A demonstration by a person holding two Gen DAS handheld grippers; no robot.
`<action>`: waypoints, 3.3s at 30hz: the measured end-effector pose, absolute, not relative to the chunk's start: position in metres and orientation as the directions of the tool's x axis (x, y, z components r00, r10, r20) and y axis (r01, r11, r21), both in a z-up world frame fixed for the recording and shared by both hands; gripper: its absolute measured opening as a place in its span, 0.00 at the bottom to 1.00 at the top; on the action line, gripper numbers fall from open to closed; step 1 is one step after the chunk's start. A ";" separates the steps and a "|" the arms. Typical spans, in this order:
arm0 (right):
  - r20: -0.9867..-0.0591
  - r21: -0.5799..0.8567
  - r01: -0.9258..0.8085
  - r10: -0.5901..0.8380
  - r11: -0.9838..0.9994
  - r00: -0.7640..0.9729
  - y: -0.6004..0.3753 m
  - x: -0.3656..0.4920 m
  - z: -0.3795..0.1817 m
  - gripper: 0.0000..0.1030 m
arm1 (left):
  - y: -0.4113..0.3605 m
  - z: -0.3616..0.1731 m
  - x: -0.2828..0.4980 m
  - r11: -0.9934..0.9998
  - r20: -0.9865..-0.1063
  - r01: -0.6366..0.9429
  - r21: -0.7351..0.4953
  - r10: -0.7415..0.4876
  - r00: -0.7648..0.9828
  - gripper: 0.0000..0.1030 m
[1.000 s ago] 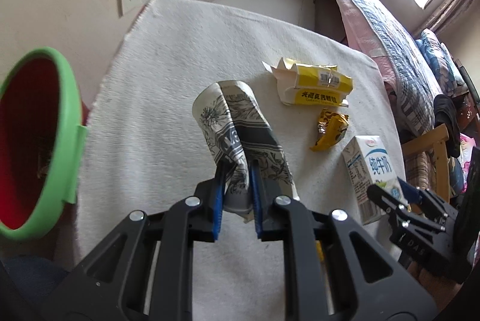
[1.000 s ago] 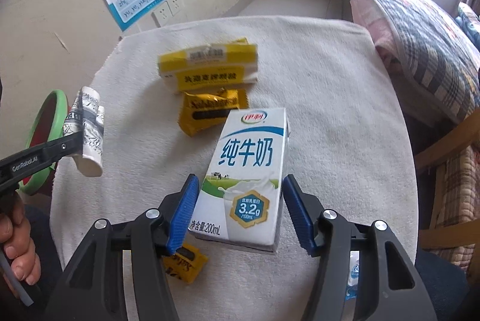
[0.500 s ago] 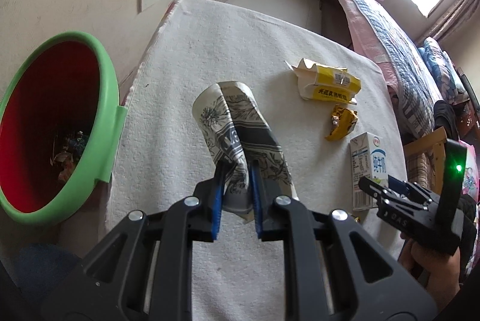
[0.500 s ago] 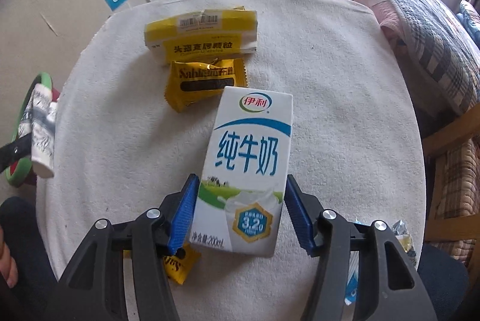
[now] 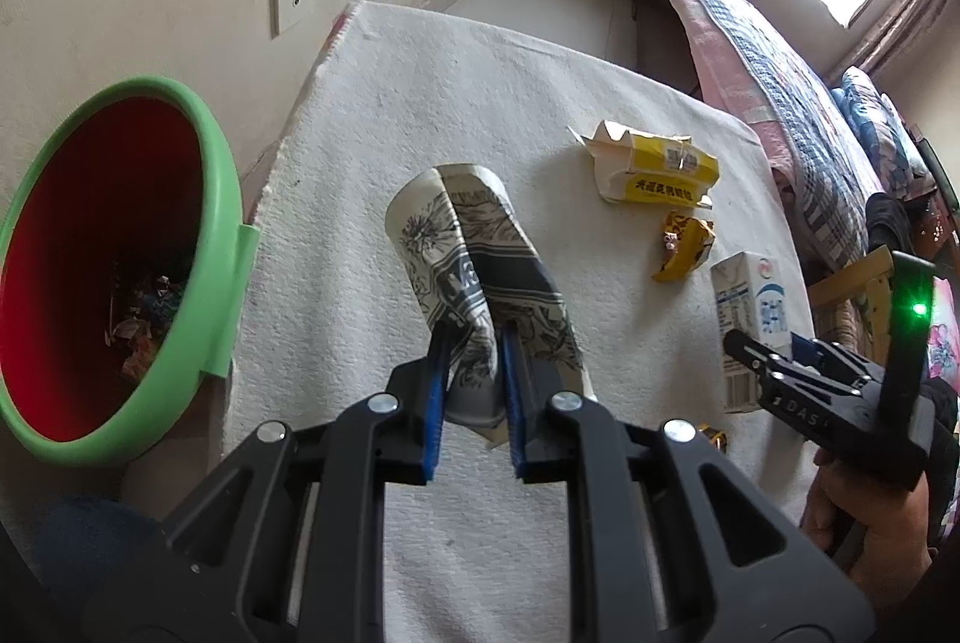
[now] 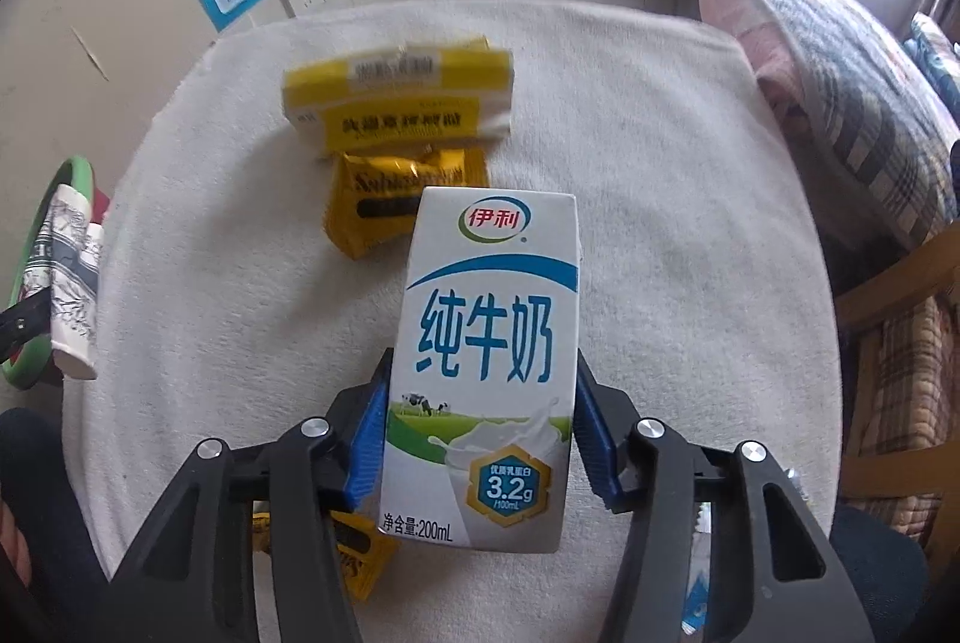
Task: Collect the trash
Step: 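Close the right tool on the white milk carton, then carry the cup and carton over the green bucket and open both tools, then move both tools back over the remaining wrappers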
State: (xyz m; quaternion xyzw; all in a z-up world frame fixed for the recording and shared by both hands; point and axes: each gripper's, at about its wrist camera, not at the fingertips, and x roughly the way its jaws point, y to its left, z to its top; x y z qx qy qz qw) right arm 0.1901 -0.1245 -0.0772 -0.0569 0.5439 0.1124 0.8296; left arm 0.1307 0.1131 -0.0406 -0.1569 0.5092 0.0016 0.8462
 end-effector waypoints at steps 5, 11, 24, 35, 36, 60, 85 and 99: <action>-0.892 0.031 -0.266 0.147 0.963 0.428 -0.119 0.182 -0.053 0.50 | 0.121 -0.029 0.124 0.948 -0.850 -0.175 -0.266 -0.145 0.507 0.15; -0.863 0.060 -0.310 0.206 0.949 0.461 -0.097 0.178 -0.025 0.50 | 0.141 -0.015 0.118 0.946 -0.839 -0.202 -0.254 -0.111 0.533 0.15; -0.826 0.112 -0.472 0.346 0.874 0.445 0.005 0.168 0.003 0.51 | 0.229 0.010 0.084 0.919 -0.821 -0.330 -0.215 0.013 0.570 0.15; -0.800 0.147 -0.625 0.464 0.767 0.380 0.105 0.156 0.010 0.51 | 0.295 0.012 0.051 0.881 -0.819 -0.420 -0.220 0.067 0.570 0.15; -0.800 0.148 -0.639 0.471 0.755 0.371 0.116 0.155 0.009 0.51 | 0.299 0.011 0.049 0.877 -0.819 -0.425 -0.223 0.068 0.569 0.15; -0.827 0.142 -0.772 0.503 0.619 0.251 0.225 0.140 -0.026 0.52 | 0.354 0.002 0.035 0.828 -0.792 -0.462 -0.317 0.036 0.609 0.16; -0.820 0.118 -0.733 0.481 0.670 0.309 0.172 0.130 -0.012 0.90 | 0.334 0.014 0.023 0.799 -0.765 -0.496 -0.340 0.072 0.640 0.94; -0.831 0.073 -0.613 0.388 0.787 0.398 0.029 0.120 -0.004 0.90 | 0.220 0.015 0.053 0.894 -0.771 -0.305 -0.329 -0.068 0.633 0.94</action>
